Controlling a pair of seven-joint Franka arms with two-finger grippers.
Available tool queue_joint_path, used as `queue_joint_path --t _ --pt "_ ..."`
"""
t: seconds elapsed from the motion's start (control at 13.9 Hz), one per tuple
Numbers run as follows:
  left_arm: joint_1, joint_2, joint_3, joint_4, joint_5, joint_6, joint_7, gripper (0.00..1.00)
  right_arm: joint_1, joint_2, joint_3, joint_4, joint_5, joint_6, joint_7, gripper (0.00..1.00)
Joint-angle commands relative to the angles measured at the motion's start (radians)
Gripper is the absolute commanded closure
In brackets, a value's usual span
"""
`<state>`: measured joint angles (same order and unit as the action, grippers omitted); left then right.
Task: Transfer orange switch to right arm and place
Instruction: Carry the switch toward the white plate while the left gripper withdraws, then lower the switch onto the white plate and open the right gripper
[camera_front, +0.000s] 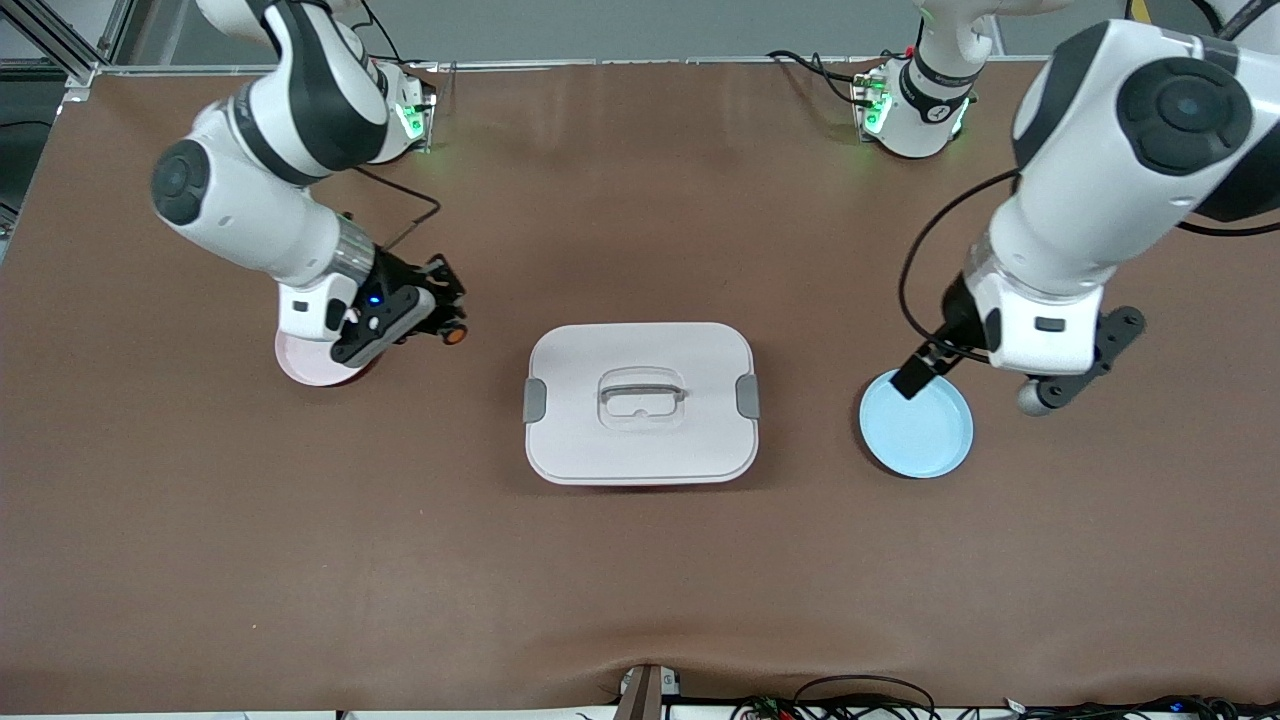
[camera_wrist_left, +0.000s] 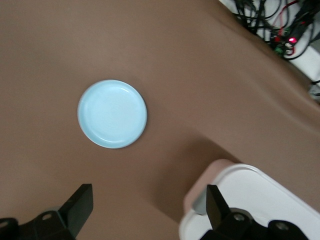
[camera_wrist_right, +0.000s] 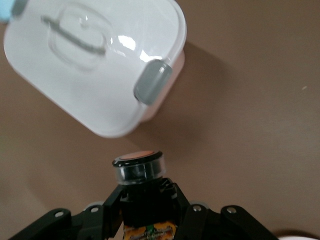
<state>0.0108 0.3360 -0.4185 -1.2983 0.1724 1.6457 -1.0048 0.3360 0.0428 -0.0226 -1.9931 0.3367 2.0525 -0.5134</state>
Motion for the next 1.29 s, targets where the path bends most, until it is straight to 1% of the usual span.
queue_joint_path --t 0.0,0.07,0.14,0.22,0.43,0.57,0.72,0.86,1.0,1.15,1.22 --pt "0.066 -0.029 -0.006 -0.021 0.018 -0.063 0.148 0.0 -0.077 -0.053 0.016 -0.021 -0.083 -0.073 -0.183 1.0" --pt "0.096 -0.037 -0.008 -0.021 0.016 -0.064 0.199 0.0 -0.095 -0.069 0.016 -0.029 -0.138 -0.095 -0.229 1.0" --pt "0.119 -0.048 -0.008 -0.022 0.016 -0.064 0.245 0.0 -0.118 -0.084 0.016 -0.038 -0.174 -0.115 -0.266 1.0" --pt "0.136 -0.054 -0.008 -0.022 0.016 -0.064 0.287 0.0 -0.136 -0.096 0.016 -0.049 -0.195 -0.124 -0.322 1.0" --pt "0.205 -0.071 -0.014 -0.021 0.004 -0.064 0.411 0.0 -0.202 -0.142 0.016 -0.125 -0.221 -0.114 -0.486 1.0" --pt "0.213 -0.104 0.001 -0.022 -0.001 -0.064 0.509 0.0 -0.212 -0.181 0.016 -0.194 -0.303 -0.072 -0.513 1.0" --pt "0.184 -0.153 0.071 -0.044 -0.004 -0.087 0.612 0.0 -0.221 -0.199 0.016 -0.281 -0.32 0.022 -0.557 1.0" --pt "0.099 -0.19 0.188 -0.05 -0.036 -0.127 0.69 0.0 -0.25 -0.202 0.018 -0.366 -0.32 0.148 -0.626 1.0" --pt "0.022 -0.231 0.298 -0.073 -0.103 -0.138 0.738 0.0 -0.281 -0.202 0.018 -0.452 -0.32 0.274 -0.701 1.0" --pt "-0.05 -0.282 0.403 -0.126 -0.149 -0.138 0.791 0.0 -0.31 -0.199 0.018 -0.542 -0.318 0.41 -0.752 1.0" --pt "-0.069 -0.307 0.423 -0.166 -0.152 -0.135 0.81 0.0 -0.313 -0.196 0.016 -0.579 -0.318 0.482 -0.772 1.0"
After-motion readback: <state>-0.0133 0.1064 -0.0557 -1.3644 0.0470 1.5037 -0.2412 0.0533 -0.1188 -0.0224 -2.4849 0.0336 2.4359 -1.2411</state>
